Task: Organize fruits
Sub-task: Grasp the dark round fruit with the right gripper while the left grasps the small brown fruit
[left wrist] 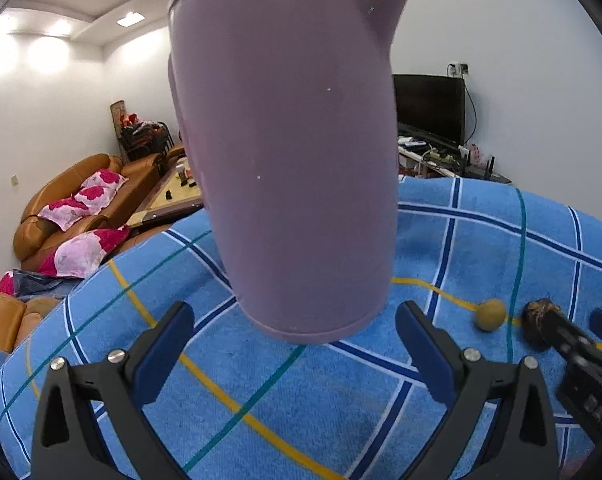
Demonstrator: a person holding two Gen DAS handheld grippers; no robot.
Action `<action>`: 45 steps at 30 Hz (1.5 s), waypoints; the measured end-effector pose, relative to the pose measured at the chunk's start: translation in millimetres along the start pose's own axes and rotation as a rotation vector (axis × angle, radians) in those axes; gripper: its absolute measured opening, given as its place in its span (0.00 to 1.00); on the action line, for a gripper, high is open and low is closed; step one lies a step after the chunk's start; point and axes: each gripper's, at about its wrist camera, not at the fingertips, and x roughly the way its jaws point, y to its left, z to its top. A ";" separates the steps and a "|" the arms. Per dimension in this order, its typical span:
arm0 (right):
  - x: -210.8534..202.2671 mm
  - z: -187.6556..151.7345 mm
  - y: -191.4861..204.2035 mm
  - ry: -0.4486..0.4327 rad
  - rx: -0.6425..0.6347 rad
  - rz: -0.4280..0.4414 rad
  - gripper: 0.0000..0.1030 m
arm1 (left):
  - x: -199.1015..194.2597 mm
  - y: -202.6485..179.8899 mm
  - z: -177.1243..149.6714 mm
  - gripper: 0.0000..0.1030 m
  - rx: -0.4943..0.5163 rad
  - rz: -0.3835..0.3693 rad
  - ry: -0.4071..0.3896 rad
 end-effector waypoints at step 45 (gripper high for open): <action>-99.2 -39.6 -53.6 -0.221 0.032 -0.074 0.46 | 29.4 -121.7 12.3 0.40 0.238 -0.364 0.223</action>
